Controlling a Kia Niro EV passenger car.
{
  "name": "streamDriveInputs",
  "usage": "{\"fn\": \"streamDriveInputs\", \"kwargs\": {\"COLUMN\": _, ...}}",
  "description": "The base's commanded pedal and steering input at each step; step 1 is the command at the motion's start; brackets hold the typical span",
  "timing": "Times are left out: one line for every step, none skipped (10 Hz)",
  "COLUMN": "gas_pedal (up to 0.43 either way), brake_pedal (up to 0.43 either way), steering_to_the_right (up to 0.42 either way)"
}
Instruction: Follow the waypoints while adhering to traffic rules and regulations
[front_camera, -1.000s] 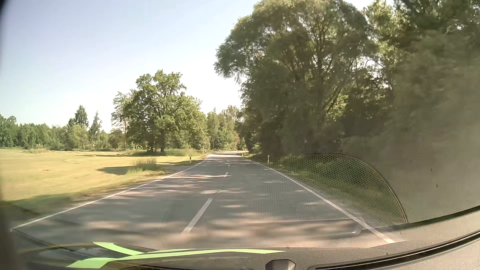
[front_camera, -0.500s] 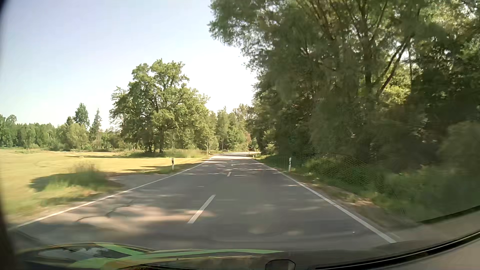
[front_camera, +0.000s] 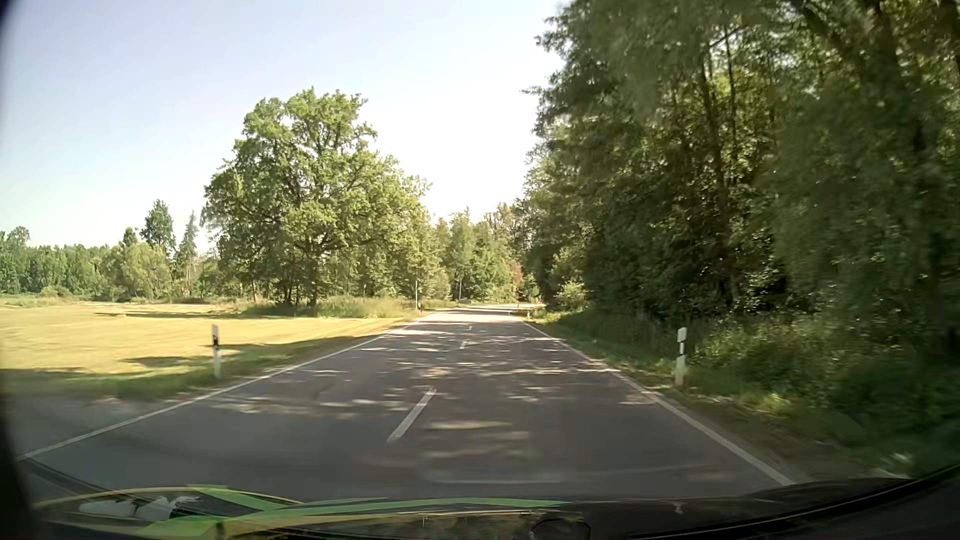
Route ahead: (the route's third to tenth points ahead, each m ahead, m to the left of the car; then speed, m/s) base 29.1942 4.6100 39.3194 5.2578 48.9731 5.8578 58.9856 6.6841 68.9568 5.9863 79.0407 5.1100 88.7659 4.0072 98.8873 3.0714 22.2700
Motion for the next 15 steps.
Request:
{"fn": "streamDriveInputs", "kwargs": {"gas_pedal": 0.209, "brake_pedal": 0.0, "steering_to_the_right": -0.014}}
{"fn": "streamDriveInputs", "kwargs": {"gas_pedal": 0.209, "brake_pedal": 0.0, "steering_to_the_right": -0.013}}
{"fn": "streamDriveInputs", "kwargs": {"gas_pedal": 0.209, "brake_pedal": 0.0, "steering_to_the_right": -0.012}}
{"fn": "streamDriveInputs", "kwargs": {"gas_pedal": 0.189, "brake_pedal": 0.0, "steering_to_the_right": -0.011}}
{"fn": "streamDriveInputs", "kwargs": {"gas_pedal": 0.138, "brake_pedal": 0.0, "steering_to_the_right": -0.011}}
{"fn": "streamDriveInputs", "kwargs": {"gas_pedal": 0.087, "brake_pedal": 0.0, "steering_to_the_right": -0.009}}
{"fn": "streamDriveInputs", "kwargs": {"gas_pedal": 0.087, "brake_pedal": 0.0, "steering_to_the_right": -0.007}}
{"fn": "streamDriveInputs", "kwargs": {"gas_pedal": 0.098, "brake_pedal": 0.0, "steering_to_the_right": -0.006}}
{"fn": "streamDriveInputs", "kwargs": {"gas_pedal": 0.118, "brake_pedal": 0.0, "steering_to_the_right": -0.006}}
{"fn": "streamDriveInputs", "kwargs": {"gas_pedal": 0.169, "brake_pedal": 0.0, "steering_to_the_right": -0.006}}
{"fn": "streamDriveInputs", "kwargs": {"gas_pedal": 0.189, "brake_pedal": 0.0, "steering_to_the_right": -0.006}}
{"fn": "streamDriveInputs", "kwargs": {"gas_pedal": 0.209, "brake_pedal": 0.0, "steering_to_the_right": -0.005}}
{"fn": "streamDriveInputs", "kwargs": {"gas_pedal": 0.22, "brake_pedal": 0.0, "steering_to_the_right": -0.003}}
{"fn": "streamDriveInputs", "kwargs": {"gas_pedal": 0.22, "brake_pedal": 0.0, "steering_to_the_right": -0.001}}
{"fn": "streamDriveInputs", "kwargs": {"gas_pedal": 0.209, "brake_pedal": 0.0, "steering_to_the_right": -0.002}}
